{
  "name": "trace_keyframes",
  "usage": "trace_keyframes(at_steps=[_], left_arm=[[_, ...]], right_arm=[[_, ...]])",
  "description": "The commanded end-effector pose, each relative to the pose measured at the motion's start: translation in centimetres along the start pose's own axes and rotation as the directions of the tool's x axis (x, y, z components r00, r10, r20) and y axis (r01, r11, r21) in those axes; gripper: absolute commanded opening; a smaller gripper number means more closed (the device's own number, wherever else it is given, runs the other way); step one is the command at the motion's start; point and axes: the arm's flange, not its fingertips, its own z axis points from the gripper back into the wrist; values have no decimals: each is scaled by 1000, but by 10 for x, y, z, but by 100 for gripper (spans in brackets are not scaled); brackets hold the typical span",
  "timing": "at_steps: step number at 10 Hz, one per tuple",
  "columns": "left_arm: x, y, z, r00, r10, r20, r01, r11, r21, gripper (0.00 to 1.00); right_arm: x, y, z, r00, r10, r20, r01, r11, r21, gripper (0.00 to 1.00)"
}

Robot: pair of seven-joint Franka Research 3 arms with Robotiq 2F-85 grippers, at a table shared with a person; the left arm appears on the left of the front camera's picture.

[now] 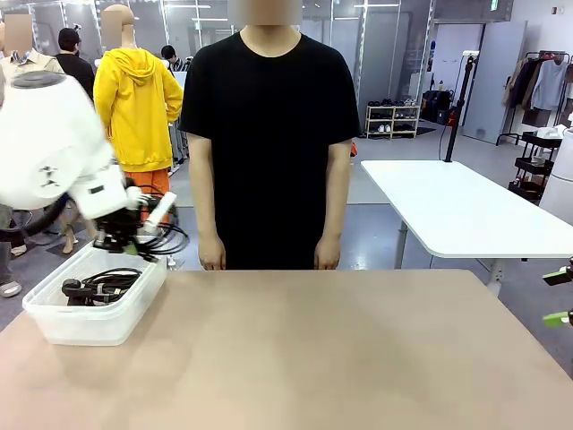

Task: Organize and store the cables.
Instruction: Place the USB Extension Cable into the Organizing box.

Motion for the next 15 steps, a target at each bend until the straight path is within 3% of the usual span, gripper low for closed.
trace_keyframes(at_steps=[1,4,7,13,15], left_arm=[[-35,-4,-5,999,12,33,-13,1000,9,14],[-101,1,-42,997,79,-15,-79,997,-13,14],[-132,6,-81,991,132,-18,-133,988,-74,14],[-126,6,-119,988,147,50,-138,980,-144,14],[-121,3,-122,990,140,-9,-140,973,-182,40]], right_arm=[[-2,-2,-2,1000,14,18,-14,1000,-5,100],[-2,-2,-2,1000,14,18,-14,1000,-5,100],[-2,-2,-2,1000,14,18,-14,1000,-5,100],[-2,-2,-2,1000,14,18,-14,1000,-5,100],[-2,-2,-2,1000,14,18,-14,1000,-5,100]])
